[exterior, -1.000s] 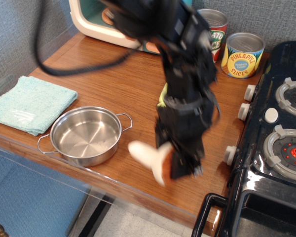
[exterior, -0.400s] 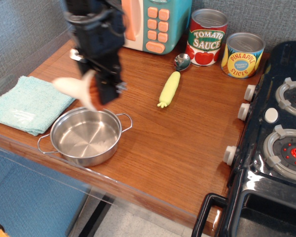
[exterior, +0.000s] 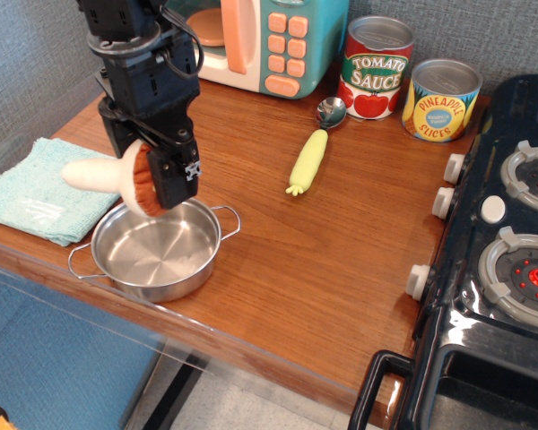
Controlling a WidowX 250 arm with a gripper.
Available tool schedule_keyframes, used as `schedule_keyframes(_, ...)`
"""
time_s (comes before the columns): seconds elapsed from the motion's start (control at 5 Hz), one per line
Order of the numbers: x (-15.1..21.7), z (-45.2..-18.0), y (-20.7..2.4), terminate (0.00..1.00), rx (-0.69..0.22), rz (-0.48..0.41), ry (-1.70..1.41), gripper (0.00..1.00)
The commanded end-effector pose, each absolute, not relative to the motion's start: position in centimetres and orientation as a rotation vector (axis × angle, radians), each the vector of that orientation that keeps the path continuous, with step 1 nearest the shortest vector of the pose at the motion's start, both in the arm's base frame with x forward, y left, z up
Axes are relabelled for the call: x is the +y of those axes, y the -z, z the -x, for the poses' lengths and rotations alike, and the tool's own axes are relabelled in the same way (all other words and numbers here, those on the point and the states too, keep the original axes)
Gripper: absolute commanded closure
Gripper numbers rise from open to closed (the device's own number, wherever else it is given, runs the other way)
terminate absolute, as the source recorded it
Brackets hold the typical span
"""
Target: Move the mushroom into the silver pot
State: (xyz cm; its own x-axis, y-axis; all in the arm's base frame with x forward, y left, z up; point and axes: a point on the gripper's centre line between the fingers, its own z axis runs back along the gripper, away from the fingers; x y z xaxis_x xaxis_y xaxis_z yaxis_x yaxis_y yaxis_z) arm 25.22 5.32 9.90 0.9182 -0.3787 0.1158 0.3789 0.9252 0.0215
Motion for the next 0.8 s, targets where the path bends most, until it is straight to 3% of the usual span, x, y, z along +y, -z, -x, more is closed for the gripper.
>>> schedule_keyframes(0.0, 5.44, -24.01, -11.96, 0.00, -0.182, -0.037, 0.376, 0.00)
schedule_keyframes(0.4, 5.36, -23.79, -11.65, 0.00, -0.208, -0.079, 0.354, 0.00)
schedule_keyframes(0.6, 5.36, -23.79, -11.65, 1.00, -0.208, -0.079, 0.354, 0.00)
